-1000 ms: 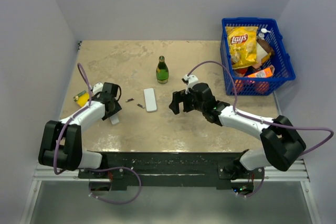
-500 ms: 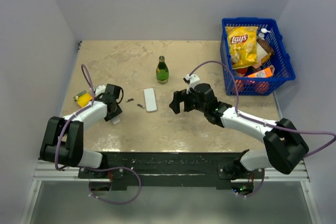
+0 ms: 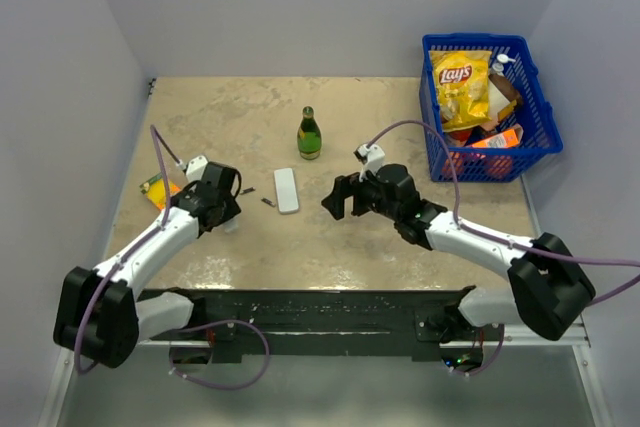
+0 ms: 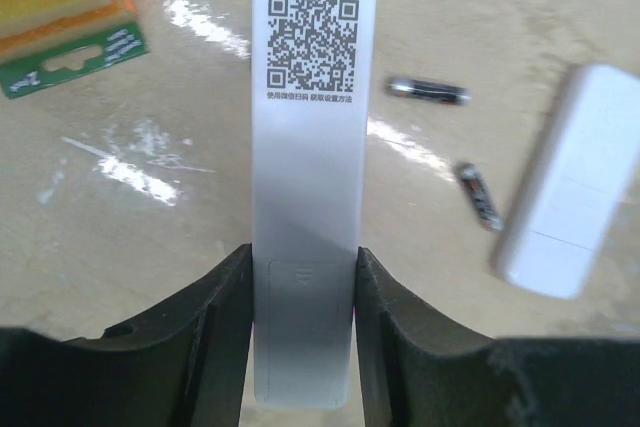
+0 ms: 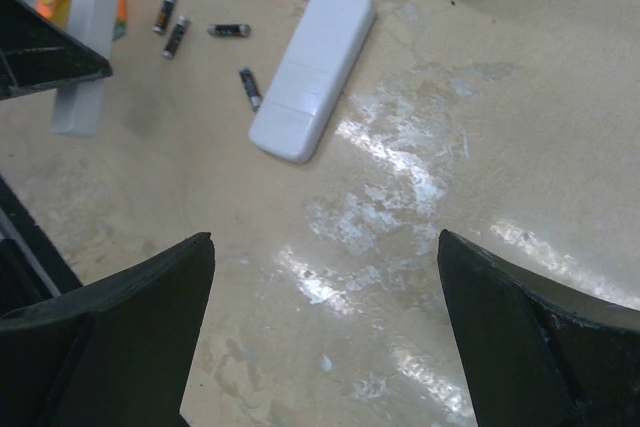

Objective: Load the batteries into the remote control
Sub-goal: Pick up the remote control from the center of the board, then adjust the remote control.

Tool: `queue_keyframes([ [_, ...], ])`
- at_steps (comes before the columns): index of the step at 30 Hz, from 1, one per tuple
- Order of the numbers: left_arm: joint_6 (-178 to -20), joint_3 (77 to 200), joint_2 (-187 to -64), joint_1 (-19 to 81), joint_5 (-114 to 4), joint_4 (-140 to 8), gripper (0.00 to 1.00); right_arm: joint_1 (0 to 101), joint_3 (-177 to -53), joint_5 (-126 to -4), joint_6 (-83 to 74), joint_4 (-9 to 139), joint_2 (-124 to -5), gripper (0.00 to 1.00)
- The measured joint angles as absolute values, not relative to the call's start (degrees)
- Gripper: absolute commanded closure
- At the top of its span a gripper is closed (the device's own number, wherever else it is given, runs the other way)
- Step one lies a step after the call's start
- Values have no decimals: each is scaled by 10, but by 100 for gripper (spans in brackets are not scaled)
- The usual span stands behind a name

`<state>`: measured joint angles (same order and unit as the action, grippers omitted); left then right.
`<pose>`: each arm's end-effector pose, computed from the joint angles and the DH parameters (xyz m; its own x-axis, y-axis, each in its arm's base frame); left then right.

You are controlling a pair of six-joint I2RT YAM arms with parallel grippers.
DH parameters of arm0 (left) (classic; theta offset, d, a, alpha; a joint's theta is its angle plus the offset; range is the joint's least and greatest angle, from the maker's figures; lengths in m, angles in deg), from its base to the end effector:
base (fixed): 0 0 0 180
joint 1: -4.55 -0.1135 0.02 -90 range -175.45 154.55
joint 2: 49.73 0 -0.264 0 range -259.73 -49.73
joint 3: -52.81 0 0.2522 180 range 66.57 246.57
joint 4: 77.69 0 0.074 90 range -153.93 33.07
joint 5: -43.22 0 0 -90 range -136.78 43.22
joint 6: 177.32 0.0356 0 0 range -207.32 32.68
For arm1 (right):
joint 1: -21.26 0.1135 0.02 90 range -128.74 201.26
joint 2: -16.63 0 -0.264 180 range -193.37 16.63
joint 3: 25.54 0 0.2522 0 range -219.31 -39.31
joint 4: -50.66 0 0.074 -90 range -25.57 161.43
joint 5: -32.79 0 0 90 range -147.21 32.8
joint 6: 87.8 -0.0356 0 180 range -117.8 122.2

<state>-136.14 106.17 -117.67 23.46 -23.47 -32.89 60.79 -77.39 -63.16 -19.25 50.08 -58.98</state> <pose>0.2120 -0.0577 0.2029 -0.6165 -0.5194 -0.5917 -0.5423 0.8250 -0.1591 0.2181 0.1847 0.2245 -0.5409 0.0252 -0.8407 -0.5466 0.7492 0.3741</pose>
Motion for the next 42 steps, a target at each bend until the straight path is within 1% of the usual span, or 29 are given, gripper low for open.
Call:
queue_keyframes([
  [3,-1382,1077,-1138,269,-237,-322,75,610,-752,-655,-221,459,-570,4],
  [5,-1403,1091,-1119,299,-242,-322,75,616,-726,-672,-252,405,-556,4],
  [9,-1444,1106,-1109,354,-255,-337,75,647,-688,-672,-301,319,-548,4],
  [17,-1521,1137,-1143,481,-252,-372,74,746,-647,-595,-373,174,-563,4],
  [21,-1544,1153,-1156,515,-239,-393,74,775,-643,-548,-400,132,-591,8],
  [31,-1572,1173,-1159,560,-201,-409,73,790,-626,-477,-450,73,-666,26],
  [36,-1577,1173,-1161,575,-182,-408,73,795,-622,-461,-456,39,-671,32],
  [39,-1582,1173,-1161,584,-168,-407,73,797,-617,-453,-456,16,-671,41],
  [40,-1583,1173,-1161,586,-165,-407,73,797,-616,-450,-456,13,-670,50],
  [42,-1583,1173,-1161,592,-156,-408,73,797,-616,-448,-458,8,-670,57],
])
